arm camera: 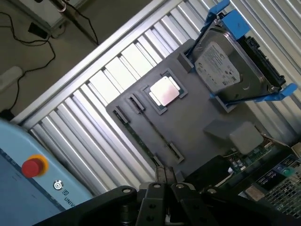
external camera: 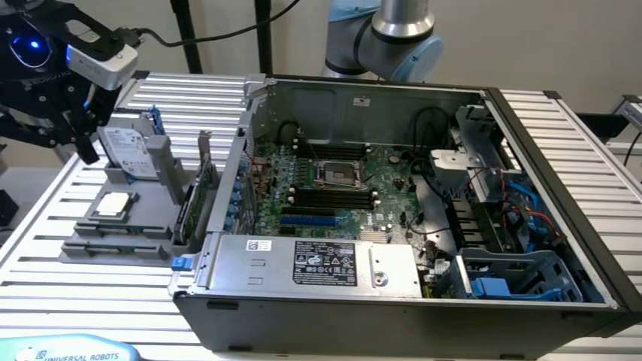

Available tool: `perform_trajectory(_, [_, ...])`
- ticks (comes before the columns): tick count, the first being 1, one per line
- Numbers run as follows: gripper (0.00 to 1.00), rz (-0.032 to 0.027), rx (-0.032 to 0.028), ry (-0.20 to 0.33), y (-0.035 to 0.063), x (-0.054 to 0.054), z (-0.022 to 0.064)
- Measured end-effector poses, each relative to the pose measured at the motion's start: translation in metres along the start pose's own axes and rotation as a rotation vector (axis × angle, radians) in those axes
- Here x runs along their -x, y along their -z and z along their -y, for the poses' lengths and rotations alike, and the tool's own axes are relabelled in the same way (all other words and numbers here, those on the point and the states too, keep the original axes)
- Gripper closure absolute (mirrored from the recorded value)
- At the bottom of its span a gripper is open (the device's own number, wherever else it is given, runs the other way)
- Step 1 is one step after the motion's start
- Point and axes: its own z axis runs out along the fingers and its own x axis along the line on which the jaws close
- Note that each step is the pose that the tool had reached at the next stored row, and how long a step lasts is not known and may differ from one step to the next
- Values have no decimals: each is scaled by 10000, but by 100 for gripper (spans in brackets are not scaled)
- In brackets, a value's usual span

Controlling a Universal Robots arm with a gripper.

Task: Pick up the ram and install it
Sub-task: 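Pick up the ram and move it above insertion slot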

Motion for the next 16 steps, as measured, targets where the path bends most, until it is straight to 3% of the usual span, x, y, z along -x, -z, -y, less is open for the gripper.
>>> perform_trajectory(16, [89, -116, -57, 2903, -62, 1, 2])
